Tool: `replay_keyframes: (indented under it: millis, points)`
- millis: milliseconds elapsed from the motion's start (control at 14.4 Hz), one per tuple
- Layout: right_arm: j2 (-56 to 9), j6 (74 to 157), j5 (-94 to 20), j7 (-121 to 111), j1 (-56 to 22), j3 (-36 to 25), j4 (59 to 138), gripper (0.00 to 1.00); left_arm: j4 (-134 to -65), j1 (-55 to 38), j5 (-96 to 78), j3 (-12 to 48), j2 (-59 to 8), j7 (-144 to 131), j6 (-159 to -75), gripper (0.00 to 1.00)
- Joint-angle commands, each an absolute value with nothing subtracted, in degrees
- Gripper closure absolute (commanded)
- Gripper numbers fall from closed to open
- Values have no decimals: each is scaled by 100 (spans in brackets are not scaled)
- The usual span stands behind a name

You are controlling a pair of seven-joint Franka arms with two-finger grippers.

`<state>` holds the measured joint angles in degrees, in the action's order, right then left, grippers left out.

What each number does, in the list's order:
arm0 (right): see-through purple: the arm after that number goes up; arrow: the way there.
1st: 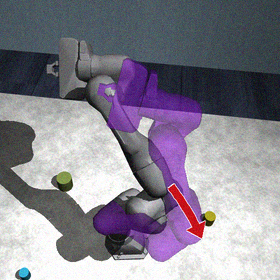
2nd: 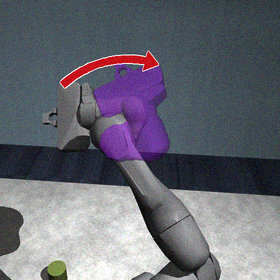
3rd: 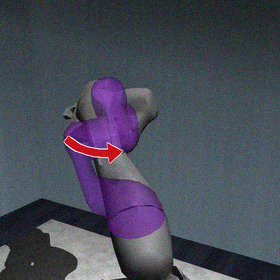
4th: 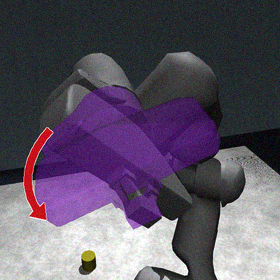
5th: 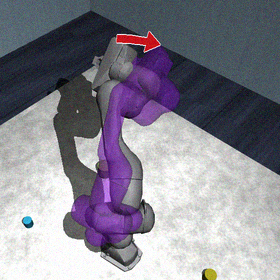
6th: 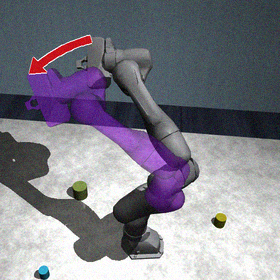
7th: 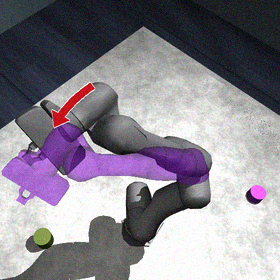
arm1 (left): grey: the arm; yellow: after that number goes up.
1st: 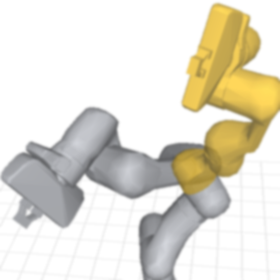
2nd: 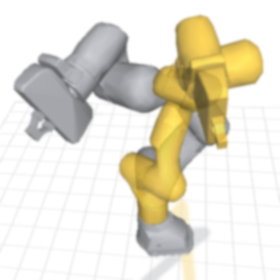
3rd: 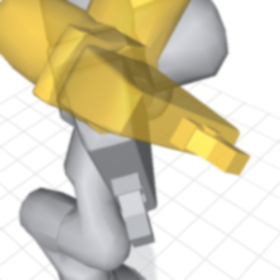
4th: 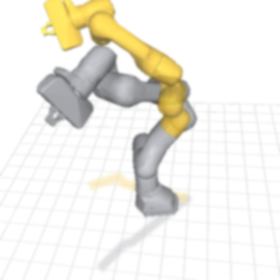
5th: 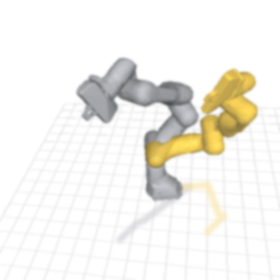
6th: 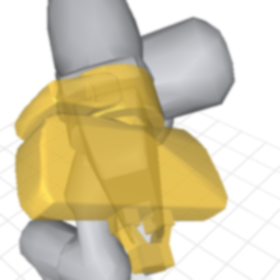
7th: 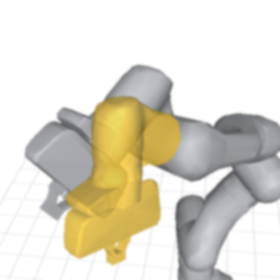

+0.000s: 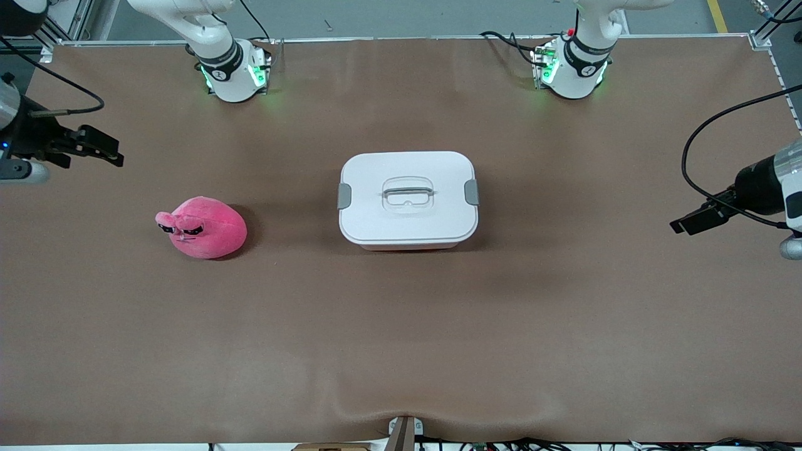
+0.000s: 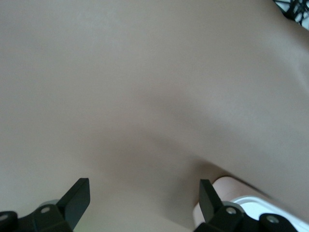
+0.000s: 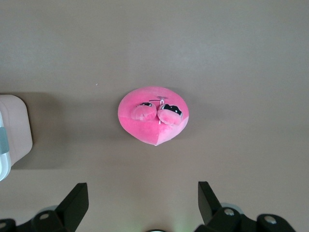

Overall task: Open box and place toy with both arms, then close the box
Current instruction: 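Move the right gripper to the pink toy while the left gripper reaches the lid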

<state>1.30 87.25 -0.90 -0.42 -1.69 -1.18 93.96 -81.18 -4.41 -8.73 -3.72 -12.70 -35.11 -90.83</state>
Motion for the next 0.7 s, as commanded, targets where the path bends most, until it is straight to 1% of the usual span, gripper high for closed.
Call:
replay_keyframes:
  millis: [0,348,627]
  points:
    - [220,9008,-62,-88,-220,-105,9711,0,-8042,-737,-949,-387,-1231,-4619,-8930,0]
    - [229,9324,-62,-88,-211,-105,10001,0,-8051,-1291,-888,-299,-1265,-6422,-8895,0]
    - [281,9860,-62,-88,-246,-105,10449,0,-8033,-1870,-870,-272,-1441,-7750,-8965,0]
